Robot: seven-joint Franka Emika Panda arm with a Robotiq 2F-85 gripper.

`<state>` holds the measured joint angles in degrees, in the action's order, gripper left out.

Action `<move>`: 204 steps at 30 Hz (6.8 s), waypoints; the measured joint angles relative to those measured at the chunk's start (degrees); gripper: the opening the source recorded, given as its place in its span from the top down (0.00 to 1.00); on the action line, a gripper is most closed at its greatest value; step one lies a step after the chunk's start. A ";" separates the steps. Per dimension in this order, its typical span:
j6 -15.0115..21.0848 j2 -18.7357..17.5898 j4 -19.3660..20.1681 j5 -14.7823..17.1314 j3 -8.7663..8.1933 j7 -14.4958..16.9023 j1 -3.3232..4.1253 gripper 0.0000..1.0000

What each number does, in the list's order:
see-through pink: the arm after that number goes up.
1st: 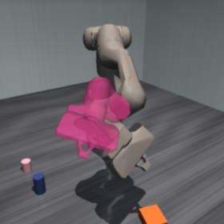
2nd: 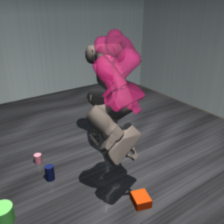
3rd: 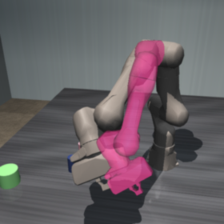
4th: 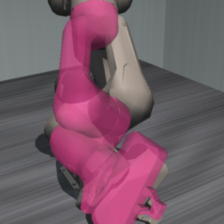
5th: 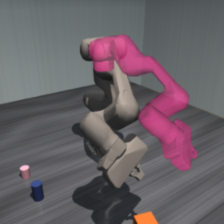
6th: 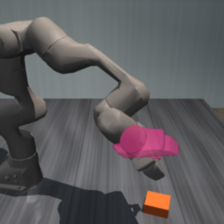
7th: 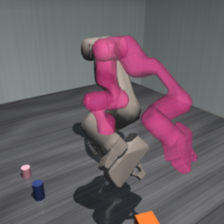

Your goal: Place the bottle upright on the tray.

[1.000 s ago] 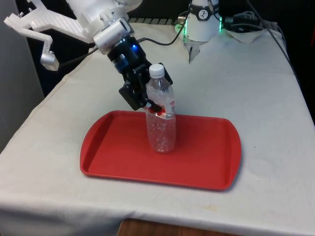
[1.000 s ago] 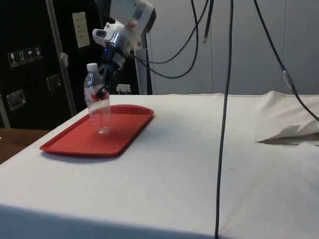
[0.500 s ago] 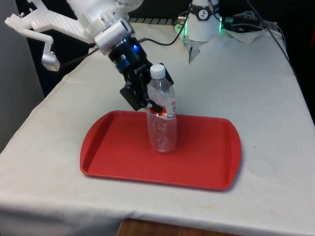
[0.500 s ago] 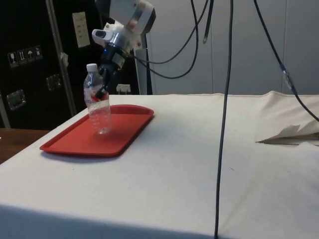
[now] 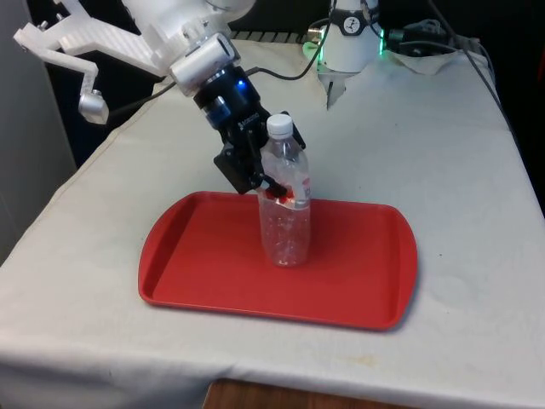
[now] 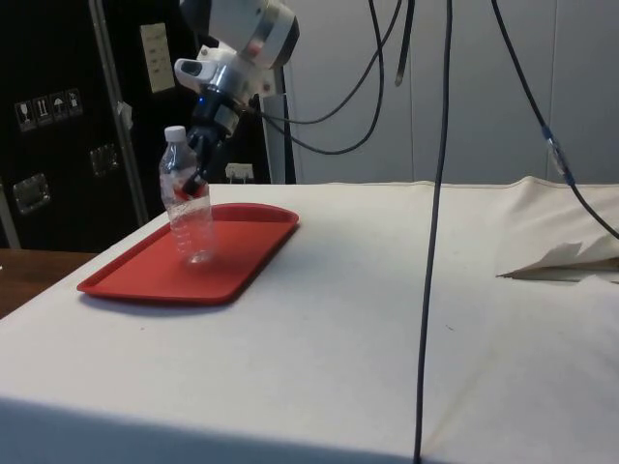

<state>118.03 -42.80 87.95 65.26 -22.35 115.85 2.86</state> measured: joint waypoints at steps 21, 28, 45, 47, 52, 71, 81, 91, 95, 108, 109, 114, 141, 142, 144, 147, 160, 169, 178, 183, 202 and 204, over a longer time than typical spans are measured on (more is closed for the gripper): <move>0.11 0.00 0.06 0.00 0.00 0.06 0.29 0.00; 0.06 0.00 0.06 0.00 0.00 0.06 0.29 0.00; -0.46 0.00 0.06 0.11 0.00 0.06 0.34 0.00; -0.57 0.00 0.06 0.17 0.00 0.06 0.34 0.00; -0.74 0.00 0.06 0.17 0.00 0.06 0.34 0.00; -1.03 0.00 0.06 0.29 0.00 0.00 0.34 0.00; -1.55 0.74 0.00 0.40 -0.17 -0.40 0.34 0.00; -3.15 1.95 0.34 0.40 -0.92 -0.52 0.34 0.00; -3.38 2.41 0.63 0.40 -1.03 -0.52 0.34 0.00; -5.73 4.13 1.03 0.40 -2.01 -0.57 0.34 0.00; -5.90 4.24 1.09 0.40 -2.12 -0.57 0.34 0.00; -6.76 4.70 1.15 0.34 -2.58 -0.57 0.34 0.00; -10.43 8.25 1.09 -0.80 -5.50 -0.86 0.40 0.00; -10.49 8.37 1.09 -0.92 -5.56 -0.92 0.40 0.00; -10.83 8.77 1.03 -1.43 -5.79 -0.97 0.40 0.00; -10.94 9.11 1.03 -1.78 -5.90 -1.15 0.46 0.00; -10.94 10.71 0.74 -4.47 -6.07 -2.01 0.52 0.00; -11.00 11.86 0.63 -6.82 -6.07 -2.23 0.57 0.00; -11.34 13.06 0.69 -9.63 -6.07 -2.12 0.57 0.00; -11.69 13.81 0.74 -11.52 -6.07 -1.89 0.57 0.00; -12.83 16.04 0.80 -18.16 -6.13 -0.63 0.69 0.00; -13.06 16.33 0.80 -18.79 -6.13 -0.52 0.74 0.00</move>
<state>104.97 -26.47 88.75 46.47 -28.48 115.34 3.61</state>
